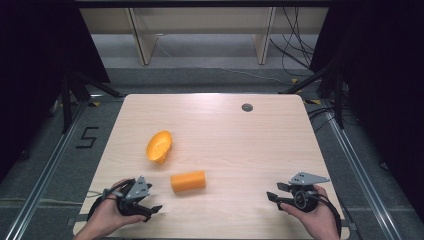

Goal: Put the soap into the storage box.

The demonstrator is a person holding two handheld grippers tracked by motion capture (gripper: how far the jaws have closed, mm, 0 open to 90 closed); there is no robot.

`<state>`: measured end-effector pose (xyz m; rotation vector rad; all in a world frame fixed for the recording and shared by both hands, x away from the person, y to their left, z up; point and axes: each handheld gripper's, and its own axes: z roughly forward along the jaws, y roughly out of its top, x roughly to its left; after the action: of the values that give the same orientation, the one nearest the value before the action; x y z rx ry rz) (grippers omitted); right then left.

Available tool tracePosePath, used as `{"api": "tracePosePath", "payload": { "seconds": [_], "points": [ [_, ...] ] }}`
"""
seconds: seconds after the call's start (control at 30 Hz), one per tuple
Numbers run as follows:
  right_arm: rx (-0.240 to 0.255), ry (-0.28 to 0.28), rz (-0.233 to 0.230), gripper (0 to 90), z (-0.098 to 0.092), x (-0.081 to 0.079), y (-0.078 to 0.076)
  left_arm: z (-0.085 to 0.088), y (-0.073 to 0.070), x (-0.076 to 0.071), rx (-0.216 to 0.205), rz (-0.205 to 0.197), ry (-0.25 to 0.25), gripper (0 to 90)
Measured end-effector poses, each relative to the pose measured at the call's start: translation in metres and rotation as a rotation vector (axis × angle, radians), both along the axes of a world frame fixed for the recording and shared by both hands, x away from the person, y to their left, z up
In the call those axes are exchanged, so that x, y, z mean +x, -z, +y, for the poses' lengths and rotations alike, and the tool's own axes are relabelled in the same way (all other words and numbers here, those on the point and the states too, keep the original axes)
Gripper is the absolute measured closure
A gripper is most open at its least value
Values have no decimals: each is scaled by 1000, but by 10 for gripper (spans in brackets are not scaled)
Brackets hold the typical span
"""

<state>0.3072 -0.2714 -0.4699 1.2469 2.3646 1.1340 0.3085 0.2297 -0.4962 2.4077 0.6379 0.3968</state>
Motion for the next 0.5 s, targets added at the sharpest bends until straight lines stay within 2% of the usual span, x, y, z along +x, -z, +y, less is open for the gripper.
{"api": "tracePosePath", "payload": {
  "seconds": [0.03,0.07,0.1,0.13,0.17,0.23,0.27,0.3,0.4,0.47,0.5],
  "points": [
    [4,10,17,449,2,-2,-1,2,2,-2,0,-10,-9,213],
    [-7,-6,0,449,1,0,-1,2,5,-5,-24,2,-12,217],
    [-3,-3,11,449,2,-1,-1,0,7,-7,-29,21,-10,220],
    [15,10,26,449,4,-3,-1,0,7,-7,-29,21,-10,218],
    [9,-2,14,449,3,-2,-1,-4,9,-8,-9,18,11,218],
    [-7,-4,-4,448,1,-1,-1,-7,9,-7,-16,10,8,219],
    [11,0,-2,449,1,-1,0,-8,6,-5,-25,9,12,227],
    [1,1,9,449,0,-2,-1,-8,3,-3,-22,15,17,228],
    [-13,-7,-15,449,-1,-1,-1,-9,-2,-2,-28,5,12,233],
    [-7,0,-13,449,0,-1,-1,-13,-13,2,-15,-5,30,246],
    [0,7,14,448,2,-2,-1,-15,-16,3,-23,2,39,254]
  ]
}}
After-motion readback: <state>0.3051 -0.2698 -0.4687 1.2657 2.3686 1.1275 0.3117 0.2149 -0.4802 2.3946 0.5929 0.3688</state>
